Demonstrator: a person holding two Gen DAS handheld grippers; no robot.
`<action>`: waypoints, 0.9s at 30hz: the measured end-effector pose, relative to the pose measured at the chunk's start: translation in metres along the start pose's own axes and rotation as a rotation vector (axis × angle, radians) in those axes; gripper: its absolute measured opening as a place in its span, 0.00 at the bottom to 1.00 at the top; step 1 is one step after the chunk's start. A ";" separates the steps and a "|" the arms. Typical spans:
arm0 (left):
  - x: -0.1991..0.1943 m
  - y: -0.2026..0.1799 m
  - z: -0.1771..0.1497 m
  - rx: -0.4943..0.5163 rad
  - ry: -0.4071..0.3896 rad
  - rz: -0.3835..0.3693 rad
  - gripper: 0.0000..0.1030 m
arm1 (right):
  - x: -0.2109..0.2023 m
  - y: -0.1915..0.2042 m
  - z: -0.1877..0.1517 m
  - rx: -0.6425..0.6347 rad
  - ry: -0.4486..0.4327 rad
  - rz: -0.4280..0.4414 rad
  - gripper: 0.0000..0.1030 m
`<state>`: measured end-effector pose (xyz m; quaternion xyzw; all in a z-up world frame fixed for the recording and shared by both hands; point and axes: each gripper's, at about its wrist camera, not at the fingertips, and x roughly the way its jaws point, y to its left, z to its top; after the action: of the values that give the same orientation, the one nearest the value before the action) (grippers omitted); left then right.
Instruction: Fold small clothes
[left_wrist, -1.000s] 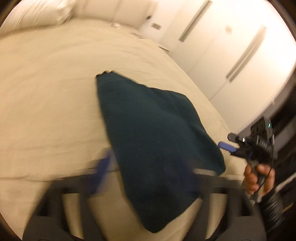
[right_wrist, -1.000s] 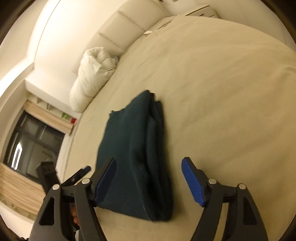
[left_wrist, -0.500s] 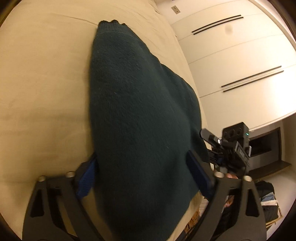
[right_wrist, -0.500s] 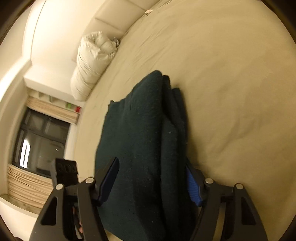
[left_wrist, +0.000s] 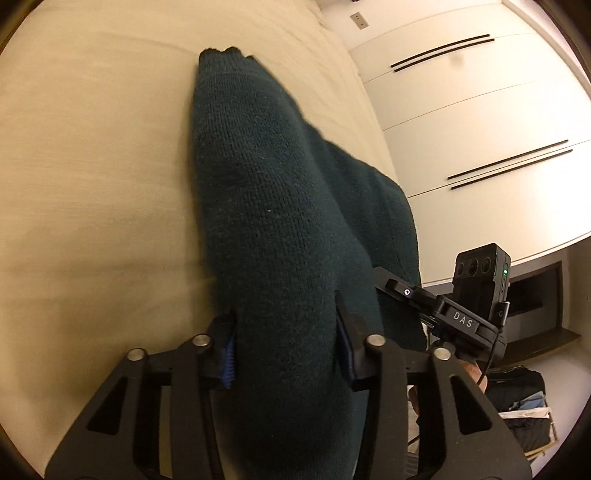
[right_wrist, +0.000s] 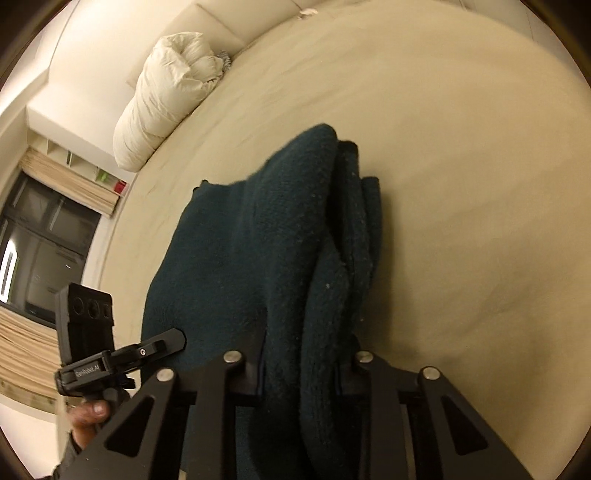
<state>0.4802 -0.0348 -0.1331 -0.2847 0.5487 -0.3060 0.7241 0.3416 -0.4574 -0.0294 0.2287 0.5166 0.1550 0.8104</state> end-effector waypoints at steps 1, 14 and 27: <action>-0.005 -0.001 -0.002 0.011 -0.007 -0.001 0.36 | -0.005 0.008 0.000 -0.013 -0.013 -0.001 0.25; -0.165 0.016 -0.057 0.139 -0.140 0.211 0.37 | 0.007 0.140 -0.054 -0.089 0.013 0.207 0.25; -0.159 0.088 -0.113 0.108 -0.177 0.351 0.56 | 0.091 0.127 -0.108 -0.024 0.090 0.186 0.32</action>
<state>0.3483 0.1339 -0.1271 -0.1710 0.5069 -0.1777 0.8260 0.2800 -0.2827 -0.0708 0.2585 0.5272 0.2459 0.7712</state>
